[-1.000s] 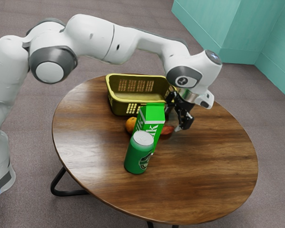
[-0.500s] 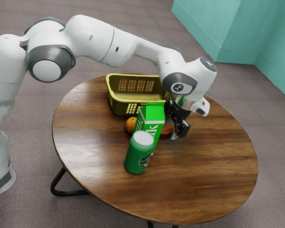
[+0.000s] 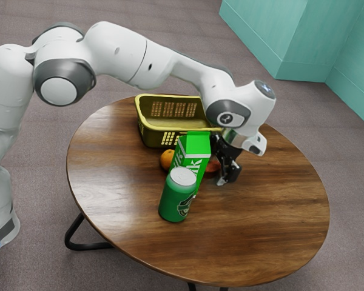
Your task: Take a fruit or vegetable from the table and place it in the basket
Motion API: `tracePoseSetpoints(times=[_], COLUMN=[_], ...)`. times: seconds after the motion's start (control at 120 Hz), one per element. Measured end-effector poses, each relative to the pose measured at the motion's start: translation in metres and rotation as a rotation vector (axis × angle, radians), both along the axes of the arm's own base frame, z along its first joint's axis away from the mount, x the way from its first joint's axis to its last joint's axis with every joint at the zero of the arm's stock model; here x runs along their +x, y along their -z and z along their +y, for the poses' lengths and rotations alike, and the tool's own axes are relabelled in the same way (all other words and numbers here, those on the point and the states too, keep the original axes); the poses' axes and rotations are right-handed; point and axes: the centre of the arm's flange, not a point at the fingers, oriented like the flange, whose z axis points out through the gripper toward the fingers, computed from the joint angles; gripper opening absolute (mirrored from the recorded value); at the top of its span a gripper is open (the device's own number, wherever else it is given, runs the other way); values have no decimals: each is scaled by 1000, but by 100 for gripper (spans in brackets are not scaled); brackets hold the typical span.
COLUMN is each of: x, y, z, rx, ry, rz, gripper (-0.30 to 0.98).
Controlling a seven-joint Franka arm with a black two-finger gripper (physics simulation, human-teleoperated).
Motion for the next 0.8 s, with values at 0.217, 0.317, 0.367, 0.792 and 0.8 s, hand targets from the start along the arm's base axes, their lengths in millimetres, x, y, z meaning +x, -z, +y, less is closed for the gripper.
tracePoseSetpoints(times=[0.217, 0.317, 0.367, 0.792, 0.8], x=[2, 2, 2, 3, 3], y=[1, 1, 1, 4, 4], z=[14, 15, 17, 28, 28], rx=[-3, -4, -4, -3, -3], ry=[-23, -25, -28, -41, -41], rz=[0, 0, 0, 5, 5], gripper=[66, 59, 56, 42, 42])
